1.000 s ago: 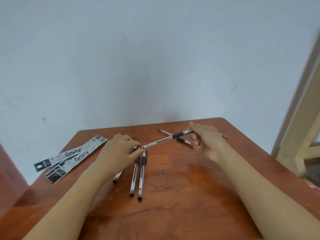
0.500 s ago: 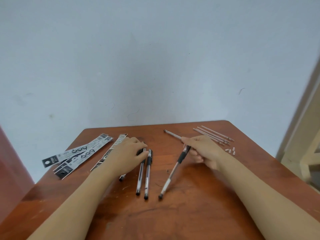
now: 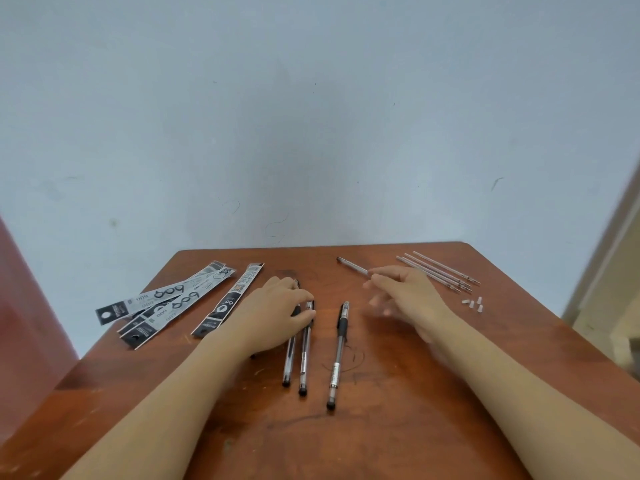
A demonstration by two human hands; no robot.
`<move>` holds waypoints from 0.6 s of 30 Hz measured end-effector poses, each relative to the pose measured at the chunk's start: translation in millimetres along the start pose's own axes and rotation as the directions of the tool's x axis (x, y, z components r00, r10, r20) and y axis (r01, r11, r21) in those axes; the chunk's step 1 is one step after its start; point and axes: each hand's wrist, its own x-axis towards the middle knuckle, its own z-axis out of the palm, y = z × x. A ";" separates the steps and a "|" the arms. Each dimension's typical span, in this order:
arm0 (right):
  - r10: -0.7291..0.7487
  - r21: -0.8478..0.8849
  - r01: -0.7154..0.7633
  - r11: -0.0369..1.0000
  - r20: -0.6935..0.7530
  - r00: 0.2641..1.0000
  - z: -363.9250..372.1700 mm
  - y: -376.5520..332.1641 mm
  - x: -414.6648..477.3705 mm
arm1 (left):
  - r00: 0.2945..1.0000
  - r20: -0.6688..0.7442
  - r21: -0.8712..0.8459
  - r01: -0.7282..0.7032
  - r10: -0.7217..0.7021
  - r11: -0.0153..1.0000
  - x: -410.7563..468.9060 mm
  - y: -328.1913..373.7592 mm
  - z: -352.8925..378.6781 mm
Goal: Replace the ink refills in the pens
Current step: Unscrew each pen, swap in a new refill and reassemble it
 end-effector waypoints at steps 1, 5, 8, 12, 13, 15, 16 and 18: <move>-0.071 -0.144 0.056 0.988 -0.099 0.993 -4.8 2.1 4.7 | 1.000 0.003 0.000 0.000 0.000 1.000 0.0 0.1 -0.1; -0.155 -0.649 0.004 0.761 -0.175 0.972 -26.2 15.6 21.2 | 1.000 0.011 0.005 0.000 0.000 1.000 0.4 0.5 0.0; -0.081 -0.806 -0.040 0.591 -0.109 0.991 -27.3 22.1 22.3 | 1.000 0.015 0.007 0.000 0.000 1.000 0.1 0.5 -0.2; -0.140 -0.837 -0.030 0.547 -0.127 0.982 -22.8 22.5 20.7 | 1.000 0.001 0.012 -0.001 0.001 1.000 -0.2 0.7 0.3; -0.155 -0.832 -0.028 0.554 -0.136 0.978 -22.8 22.6 20.8 | 1.000 -0.003 0.012 -0.005 0.005 1.000 -0.2 1.0 0.3; -0.181 -0.792 -0.017 0.610 -0.160 0.970 -23.1 21.8 20.7 | 1.000 -0.021 0.014 -0.010 0.011 1.000 -0.1 0.5 1.2; -0.184 -0.745 -0.011 0.667 -0.179 0.966 -23.2 20.5 19.9 | 0.999 -0.044 0.016 -0.016 0.017 1.000 0.2 -0.1 1.8; -0.200 -0.639 0.026 0.769 -0.202 0.959 -22.8 15.5 16.5 | 0.990 -0.135 0.013 -0.031 0.032 0.999 0.9 -1.1 3.4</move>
